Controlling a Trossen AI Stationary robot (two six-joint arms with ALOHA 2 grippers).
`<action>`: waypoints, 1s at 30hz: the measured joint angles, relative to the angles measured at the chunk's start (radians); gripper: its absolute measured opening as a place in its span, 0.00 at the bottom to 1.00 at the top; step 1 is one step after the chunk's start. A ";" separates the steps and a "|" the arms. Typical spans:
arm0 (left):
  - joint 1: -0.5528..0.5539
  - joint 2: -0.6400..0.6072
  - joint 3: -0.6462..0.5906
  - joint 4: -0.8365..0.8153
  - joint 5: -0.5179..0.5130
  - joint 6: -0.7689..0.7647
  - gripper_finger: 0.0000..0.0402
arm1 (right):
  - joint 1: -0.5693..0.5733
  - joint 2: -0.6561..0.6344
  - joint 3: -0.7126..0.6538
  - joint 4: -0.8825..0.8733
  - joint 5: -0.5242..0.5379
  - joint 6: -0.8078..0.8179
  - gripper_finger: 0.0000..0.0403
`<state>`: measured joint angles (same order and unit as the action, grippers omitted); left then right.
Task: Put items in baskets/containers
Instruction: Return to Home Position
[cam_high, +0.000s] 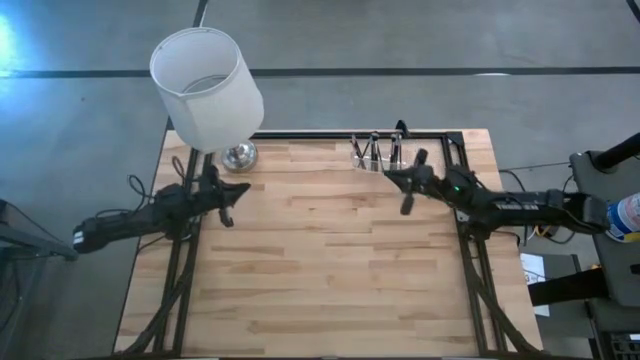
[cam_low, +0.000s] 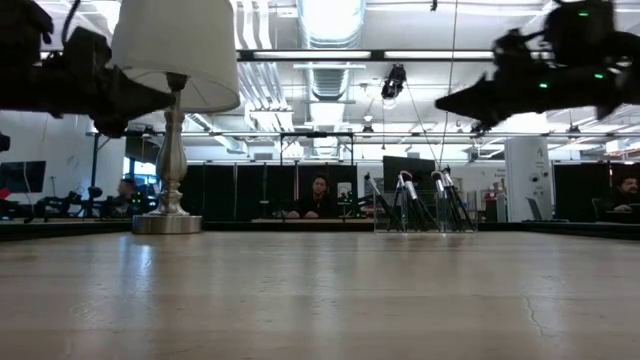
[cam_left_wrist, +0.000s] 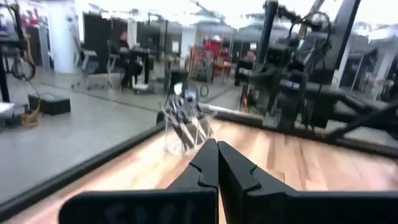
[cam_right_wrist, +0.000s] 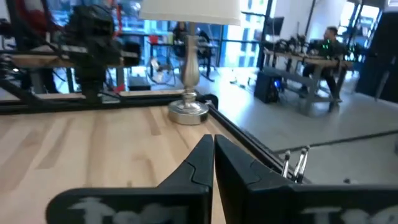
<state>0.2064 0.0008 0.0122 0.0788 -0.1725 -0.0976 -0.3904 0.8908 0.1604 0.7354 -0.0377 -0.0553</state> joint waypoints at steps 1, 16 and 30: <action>0.001 0.000 0.003 -0.007 0.004 0.002 0.00 | 0.008 -0.041 -0.029 0.001 0.000 -0.002 0.02; 0.083 -0.001 0.013 -0.055 0.118 -0.008 0.00 | 0.017 -0.815 -0.151 -0.580 0.021 -0.049 0.02; 0.159 -0.001 -0.004 -0.049 0.050 0.002 0.00 | 0.046 -0.878 -0.151 -0.698 0.225 -0.005 0.02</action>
<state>0.3656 0.0002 0.0086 0.0298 -0.1221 -0.0957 -0.3443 0.0126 0.0090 0.0374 0.1869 -0.0601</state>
